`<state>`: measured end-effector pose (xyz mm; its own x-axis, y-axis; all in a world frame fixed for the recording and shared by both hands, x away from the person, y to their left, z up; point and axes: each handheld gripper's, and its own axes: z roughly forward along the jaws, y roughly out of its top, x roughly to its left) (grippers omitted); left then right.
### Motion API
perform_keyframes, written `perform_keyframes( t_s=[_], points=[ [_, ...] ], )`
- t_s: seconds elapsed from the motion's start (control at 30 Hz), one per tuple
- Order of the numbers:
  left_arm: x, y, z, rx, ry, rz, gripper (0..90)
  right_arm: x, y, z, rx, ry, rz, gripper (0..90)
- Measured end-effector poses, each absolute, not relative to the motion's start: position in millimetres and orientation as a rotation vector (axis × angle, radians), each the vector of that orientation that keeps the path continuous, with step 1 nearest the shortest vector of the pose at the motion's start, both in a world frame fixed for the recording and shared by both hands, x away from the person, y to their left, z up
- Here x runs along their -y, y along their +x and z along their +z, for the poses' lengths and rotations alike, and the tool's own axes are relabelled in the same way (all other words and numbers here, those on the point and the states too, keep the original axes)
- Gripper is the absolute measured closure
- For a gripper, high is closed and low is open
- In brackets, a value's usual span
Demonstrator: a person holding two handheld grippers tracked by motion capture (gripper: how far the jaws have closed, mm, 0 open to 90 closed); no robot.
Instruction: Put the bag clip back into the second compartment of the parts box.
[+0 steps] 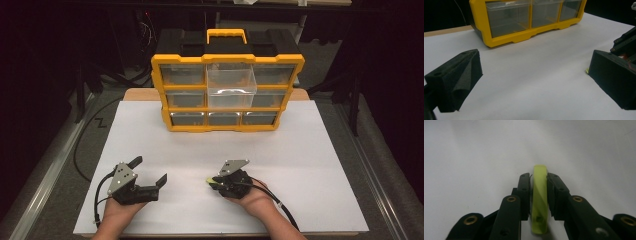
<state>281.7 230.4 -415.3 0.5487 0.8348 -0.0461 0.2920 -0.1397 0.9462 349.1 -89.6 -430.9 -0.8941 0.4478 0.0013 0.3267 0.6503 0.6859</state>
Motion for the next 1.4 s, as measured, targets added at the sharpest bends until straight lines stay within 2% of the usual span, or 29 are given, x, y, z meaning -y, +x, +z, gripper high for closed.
perform_keyframes(
  t_s=[0.1, 0.9, 1.4],
  points=[
    [-231, 281, -415, -0.953, 1.683, 0.621, 0.4, 89, 349, -430, -2.703, 0.614, 1.056, 78.5],
    [-230, 281, -416, -0.939, 1.705, 0.625, 0.5, 90, 352, -428, -2.722, 0.61, 1.065, 78.9],
    [-229, 280, -415, -0.933, 1.703, 0.632, 0.5, 128, 355, -411, -2.646, 0.681, 1.143, 78.9]
  ],
)
